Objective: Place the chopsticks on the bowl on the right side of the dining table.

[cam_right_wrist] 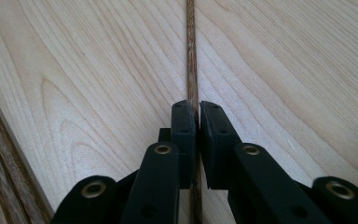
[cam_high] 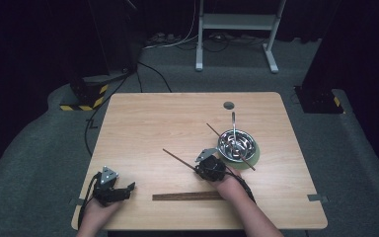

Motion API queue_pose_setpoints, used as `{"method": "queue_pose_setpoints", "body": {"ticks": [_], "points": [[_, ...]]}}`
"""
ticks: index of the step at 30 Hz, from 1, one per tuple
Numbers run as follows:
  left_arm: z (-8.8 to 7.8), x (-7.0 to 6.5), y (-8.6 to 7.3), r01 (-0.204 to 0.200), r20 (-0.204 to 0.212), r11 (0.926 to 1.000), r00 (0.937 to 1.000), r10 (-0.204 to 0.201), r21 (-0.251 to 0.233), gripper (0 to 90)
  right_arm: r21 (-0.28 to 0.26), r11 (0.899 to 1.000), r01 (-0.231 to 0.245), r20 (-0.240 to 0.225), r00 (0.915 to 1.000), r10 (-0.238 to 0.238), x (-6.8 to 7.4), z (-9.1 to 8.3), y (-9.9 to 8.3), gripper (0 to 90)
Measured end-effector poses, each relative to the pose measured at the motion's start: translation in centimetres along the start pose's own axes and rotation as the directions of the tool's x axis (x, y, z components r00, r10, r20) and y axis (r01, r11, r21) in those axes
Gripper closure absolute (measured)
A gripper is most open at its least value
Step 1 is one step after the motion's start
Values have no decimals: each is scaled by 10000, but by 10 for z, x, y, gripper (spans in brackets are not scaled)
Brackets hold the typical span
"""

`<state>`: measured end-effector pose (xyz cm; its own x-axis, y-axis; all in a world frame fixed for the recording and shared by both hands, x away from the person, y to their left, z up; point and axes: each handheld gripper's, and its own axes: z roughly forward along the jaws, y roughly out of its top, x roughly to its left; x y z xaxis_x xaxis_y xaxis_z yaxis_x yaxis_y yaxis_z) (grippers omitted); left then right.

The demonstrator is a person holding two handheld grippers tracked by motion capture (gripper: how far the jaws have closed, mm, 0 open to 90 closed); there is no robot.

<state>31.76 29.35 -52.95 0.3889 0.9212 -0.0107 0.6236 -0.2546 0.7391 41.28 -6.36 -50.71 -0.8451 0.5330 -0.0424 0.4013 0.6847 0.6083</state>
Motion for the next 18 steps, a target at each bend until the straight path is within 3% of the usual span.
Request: {"method": "queue_pose_setpoints", "body": {"ticks": [8,18], "points": [[0,0,0,32,-11,10000,10000,-32,-44,169,-13,9990,439,438,9981,-438,6,-3,2,848],[0,-1,0,91,-30,9999,10000,-91,-48,172,-601,9972,435,720,9966,-391,6,-32,6,848]]}}
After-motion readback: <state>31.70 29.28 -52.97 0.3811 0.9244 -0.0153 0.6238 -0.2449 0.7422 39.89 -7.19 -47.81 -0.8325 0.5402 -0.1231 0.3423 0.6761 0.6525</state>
